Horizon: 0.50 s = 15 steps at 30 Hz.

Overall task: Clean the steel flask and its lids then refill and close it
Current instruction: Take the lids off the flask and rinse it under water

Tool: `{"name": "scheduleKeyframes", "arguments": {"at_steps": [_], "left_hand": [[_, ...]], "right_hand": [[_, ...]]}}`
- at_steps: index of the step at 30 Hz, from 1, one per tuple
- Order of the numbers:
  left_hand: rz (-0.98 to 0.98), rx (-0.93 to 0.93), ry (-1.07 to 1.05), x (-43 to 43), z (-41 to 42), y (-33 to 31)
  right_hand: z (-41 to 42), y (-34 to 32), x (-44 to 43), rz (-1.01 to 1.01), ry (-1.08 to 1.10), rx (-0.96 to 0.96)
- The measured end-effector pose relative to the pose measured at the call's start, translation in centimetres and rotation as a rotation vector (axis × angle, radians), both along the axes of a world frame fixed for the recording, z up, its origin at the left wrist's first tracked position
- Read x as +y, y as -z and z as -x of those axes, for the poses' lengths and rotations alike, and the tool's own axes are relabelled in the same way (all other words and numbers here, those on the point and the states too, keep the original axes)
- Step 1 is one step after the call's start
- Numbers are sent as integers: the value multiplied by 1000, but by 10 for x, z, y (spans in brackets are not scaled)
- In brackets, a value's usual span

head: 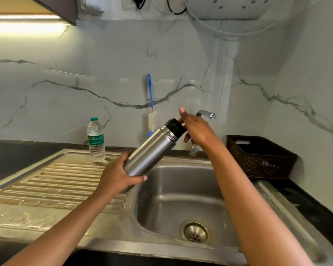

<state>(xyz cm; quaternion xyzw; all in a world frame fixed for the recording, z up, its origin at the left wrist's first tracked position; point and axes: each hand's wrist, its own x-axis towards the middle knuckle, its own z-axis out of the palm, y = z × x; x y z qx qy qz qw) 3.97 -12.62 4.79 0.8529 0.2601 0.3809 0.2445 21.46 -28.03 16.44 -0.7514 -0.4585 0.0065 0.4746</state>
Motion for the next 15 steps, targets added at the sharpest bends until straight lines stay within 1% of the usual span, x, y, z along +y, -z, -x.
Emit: {"name": "scheduleKeyframes", "arguments": {"at_steps": [3,4,5,7,9,12,13,15], "left_hand": [[-107,60,-5,-19,-26,-2],[-133,62,-2,-24,-33,-3],[-145,61,6,-28,-38,-3],[-119,52,34,-33,-45,1],[-72,44,72,-37,-51,5],[-19,61,98,-35,-53,5],[8,76,115,-32,-52,5],[164,114,226,-28,-48,5]], "right_hand": [[-15,2,-8,240,277,-240],[-20,5,-9,272,352,-280],[-23,7,-10,261,398,-284],[-27,11,-10,164,441,-280],[-34,14,-9,68,466,-328],[-38,19,-5,-21,460,-350],[-39,22,-5,-72,432,-361],[-40,28,-5,-207,287,-413]]}}
